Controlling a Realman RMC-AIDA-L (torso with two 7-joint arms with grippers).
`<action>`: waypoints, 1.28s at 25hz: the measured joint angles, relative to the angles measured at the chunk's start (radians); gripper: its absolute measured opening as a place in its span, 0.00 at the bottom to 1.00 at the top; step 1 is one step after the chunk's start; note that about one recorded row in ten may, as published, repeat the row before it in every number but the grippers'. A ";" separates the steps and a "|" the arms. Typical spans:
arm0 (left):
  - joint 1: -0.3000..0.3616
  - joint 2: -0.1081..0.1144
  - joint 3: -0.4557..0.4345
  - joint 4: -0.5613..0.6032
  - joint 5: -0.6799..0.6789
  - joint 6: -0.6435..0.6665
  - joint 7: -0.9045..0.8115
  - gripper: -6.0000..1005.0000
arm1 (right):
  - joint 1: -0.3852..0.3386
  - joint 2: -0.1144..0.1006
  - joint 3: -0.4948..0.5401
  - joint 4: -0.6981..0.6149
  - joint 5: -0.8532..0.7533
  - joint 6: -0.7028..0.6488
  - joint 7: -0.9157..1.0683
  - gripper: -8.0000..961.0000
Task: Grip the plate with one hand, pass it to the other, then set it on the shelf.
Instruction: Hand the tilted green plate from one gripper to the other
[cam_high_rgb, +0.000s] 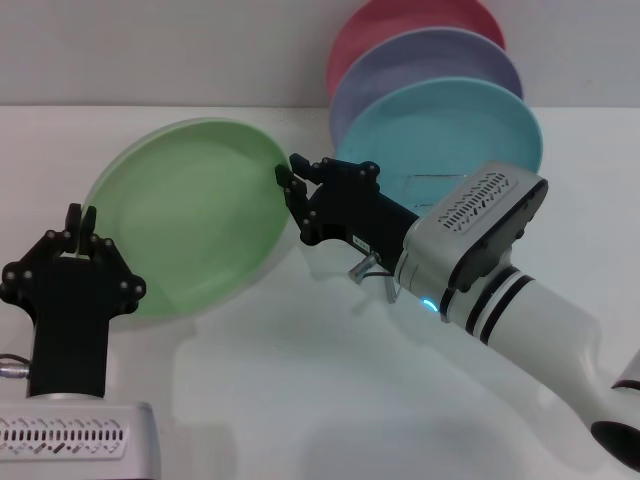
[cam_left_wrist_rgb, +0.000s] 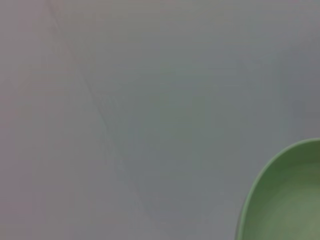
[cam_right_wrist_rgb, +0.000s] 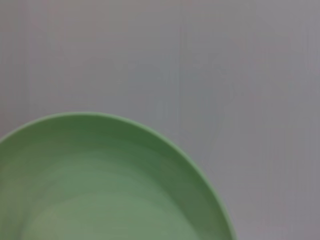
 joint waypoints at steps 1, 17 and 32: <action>-0.001 0.000 0.001 0.000 0.000 0.000 0.000 0.11 | 0.000 0.000 0.000 0.000 0.000 0.000 0.000 0.17; -0.004 0.000 0.001 0.003 0.000 -0.008 0.000 0.12 | -0.002 0.000 -0.001 0.000 0.000 0.004 0.004 0.11; -0.012 -0.001 0.001 0.005 -0.003 -0.015 0.000 0.12 | -0.002 0.000 -0.001 0.000 0.000 0.009 0.002 0.10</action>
